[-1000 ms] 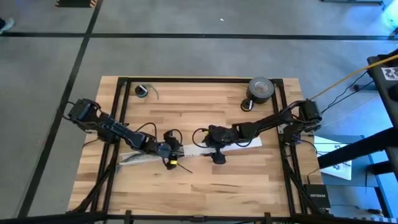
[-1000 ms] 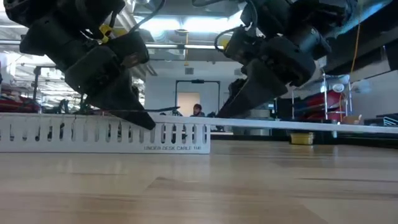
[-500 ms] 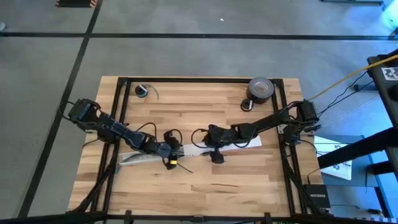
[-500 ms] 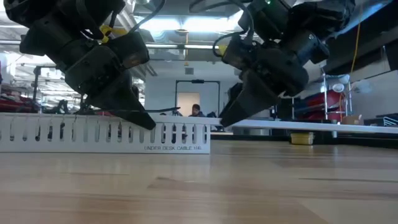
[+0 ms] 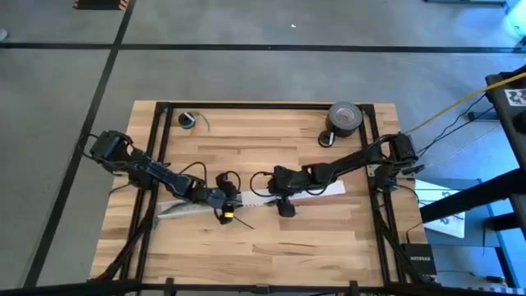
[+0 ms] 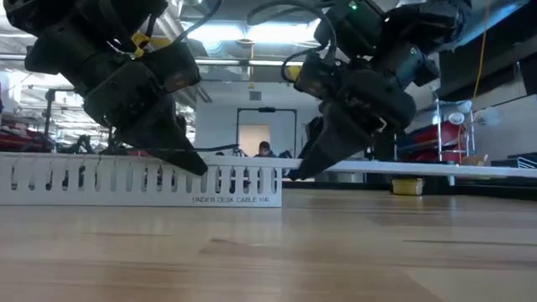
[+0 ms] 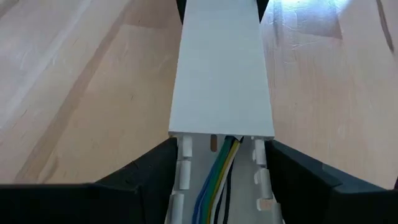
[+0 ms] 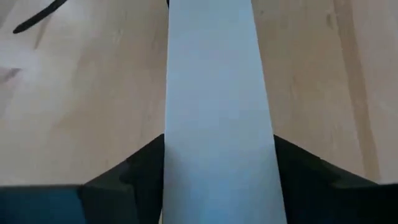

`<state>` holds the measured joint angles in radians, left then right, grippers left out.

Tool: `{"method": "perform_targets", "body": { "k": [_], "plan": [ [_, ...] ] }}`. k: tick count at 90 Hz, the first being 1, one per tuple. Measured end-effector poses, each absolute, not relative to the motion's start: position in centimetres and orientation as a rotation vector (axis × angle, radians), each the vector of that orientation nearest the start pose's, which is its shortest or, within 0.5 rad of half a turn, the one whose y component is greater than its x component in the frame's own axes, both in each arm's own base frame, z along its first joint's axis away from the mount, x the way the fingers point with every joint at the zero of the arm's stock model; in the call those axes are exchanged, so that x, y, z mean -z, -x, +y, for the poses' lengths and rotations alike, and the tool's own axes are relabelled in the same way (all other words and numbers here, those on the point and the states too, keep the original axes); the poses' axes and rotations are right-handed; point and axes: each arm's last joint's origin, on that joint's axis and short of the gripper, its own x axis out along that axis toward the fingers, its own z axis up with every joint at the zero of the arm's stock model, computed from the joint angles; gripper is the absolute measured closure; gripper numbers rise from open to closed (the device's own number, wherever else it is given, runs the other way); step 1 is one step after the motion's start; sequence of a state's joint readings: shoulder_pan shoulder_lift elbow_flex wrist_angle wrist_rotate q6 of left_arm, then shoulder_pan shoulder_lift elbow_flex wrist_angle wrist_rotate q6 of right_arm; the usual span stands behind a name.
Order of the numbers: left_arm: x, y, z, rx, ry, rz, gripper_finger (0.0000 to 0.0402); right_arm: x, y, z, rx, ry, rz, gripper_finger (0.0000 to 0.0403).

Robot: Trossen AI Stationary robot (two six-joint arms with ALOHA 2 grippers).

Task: Ziptie cables
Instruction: Close the white cable duct

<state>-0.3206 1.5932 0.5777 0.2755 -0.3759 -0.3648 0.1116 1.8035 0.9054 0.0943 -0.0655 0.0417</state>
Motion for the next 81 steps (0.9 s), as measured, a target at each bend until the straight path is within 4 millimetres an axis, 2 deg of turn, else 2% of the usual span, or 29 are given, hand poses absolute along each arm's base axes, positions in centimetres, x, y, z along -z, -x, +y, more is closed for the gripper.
{"method": "perform_targets", "body": {
  "k": [55,81],
  "plan": [
    [-12.6,-26.5,-7.7,-0.176,0.11,0.679,0.0187,-13.2,-35.3,4.2,-0.152,-0.063,0.783,0.019],
    [-12.6,-26.4,-7.7,-0.172,0.1,0.688,0.0187,-12.8,-35.6,4.3,-0.206,-0.075,0.773,0.0191]
  ]
}}
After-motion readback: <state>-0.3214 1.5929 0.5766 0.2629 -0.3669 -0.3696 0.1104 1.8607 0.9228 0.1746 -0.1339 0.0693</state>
